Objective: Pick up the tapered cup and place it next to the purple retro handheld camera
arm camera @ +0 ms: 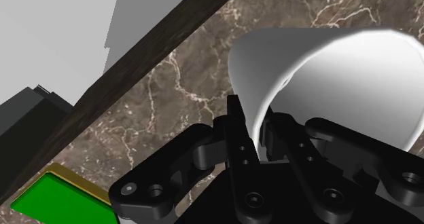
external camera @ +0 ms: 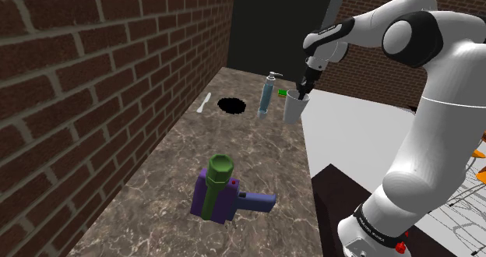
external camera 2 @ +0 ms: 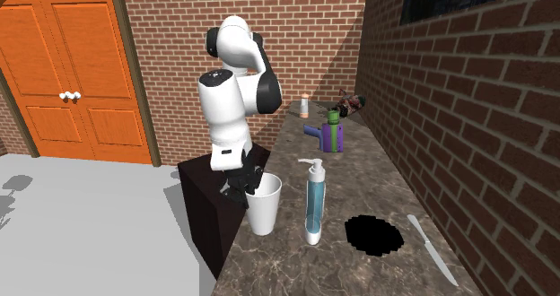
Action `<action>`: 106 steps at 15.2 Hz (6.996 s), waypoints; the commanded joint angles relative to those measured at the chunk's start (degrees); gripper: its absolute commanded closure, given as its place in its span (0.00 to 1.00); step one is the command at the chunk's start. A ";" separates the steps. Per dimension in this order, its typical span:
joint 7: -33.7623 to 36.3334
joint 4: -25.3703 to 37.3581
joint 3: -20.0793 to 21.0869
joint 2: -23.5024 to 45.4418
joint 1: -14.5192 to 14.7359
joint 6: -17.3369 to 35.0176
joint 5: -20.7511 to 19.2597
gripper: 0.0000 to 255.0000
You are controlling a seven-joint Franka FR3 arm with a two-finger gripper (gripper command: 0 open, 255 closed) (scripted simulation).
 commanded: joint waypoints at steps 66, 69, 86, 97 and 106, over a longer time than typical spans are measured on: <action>19.78 23.74 3.71 -14.89 8.00 -34.84 -6.36 1.00; 24.22 19.52 6.02 -18.39 10.40 -33.27 -7.24 1.00; 48.53 9.60 20.34 -26.31 20.92 -27.43 -6.90 1.00; 63.79 14.19 29.40 -21.72 27.33 -25.05 -6.56 1.00; 76.42 25.22 35.96 -12.16 33.47 -24.92 -9.15 1.00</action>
